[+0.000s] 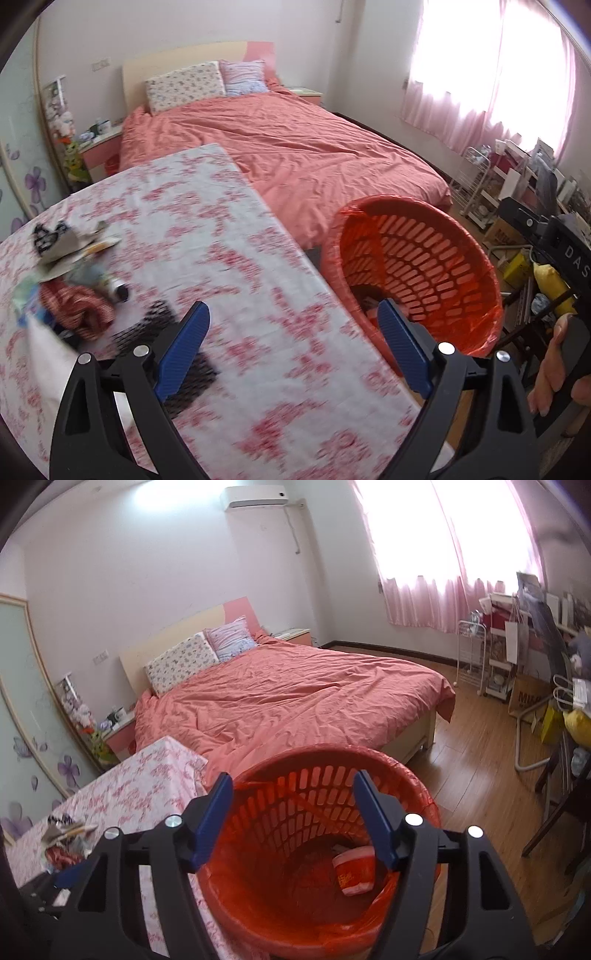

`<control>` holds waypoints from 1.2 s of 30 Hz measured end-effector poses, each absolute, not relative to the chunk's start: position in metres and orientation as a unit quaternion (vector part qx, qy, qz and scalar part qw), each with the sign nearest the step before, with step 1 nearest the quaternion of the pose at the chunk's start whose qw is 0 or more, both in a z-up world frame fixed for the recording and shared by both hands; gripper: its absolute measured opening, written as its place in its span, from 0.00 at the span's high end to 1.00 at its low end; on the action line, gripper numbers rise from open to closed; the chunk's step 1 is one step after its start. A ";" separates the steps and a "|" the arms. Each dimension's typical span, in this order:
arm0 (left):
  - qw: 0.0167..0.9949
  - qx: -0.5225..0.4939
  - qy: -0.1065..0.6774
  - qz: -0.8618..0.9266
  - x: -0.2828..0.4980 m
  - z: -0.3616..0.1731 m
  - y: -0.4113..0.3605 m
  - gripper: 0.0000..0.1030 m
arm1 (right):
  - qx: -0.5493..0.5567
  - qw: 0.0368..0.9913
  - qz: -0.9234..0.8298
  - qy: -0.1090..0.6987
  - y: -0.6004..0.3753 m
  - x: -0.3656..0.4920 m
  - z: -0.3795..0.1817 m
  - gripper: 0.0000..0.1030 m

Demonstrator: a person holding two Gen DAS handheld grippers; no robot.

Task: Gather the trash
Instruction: 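Grasp the blue cracker bag with the left tool while the right tool grasps the black mesh pad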

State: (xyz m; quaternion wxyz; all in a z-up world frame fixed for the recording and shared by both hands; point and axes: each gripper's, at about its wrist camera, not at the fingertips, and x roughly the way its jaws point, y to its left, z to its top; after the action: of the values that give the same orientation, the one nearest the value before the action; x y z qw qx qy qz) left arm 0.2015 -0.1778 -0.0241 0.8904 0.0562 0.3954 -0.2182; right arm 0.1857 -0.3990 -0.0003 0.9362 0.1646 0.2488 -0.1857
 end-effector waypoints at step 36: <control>0.915 -0.045 0.401 -0.005 0.197 -0.068 0.086 0.06 | 0.039 0.899 0.031 0.434 -0.140 0.277 -0.083 0.48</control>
State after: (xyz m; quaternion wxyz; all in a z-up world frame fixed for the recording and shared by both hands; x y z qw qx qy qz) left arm 0.1974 0.0860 -0.0676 0.9150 -0.0445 0.4010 -0.0049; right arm 0.2772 -0.1403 -0.0826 0.8995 0.0394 0.4341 0.0308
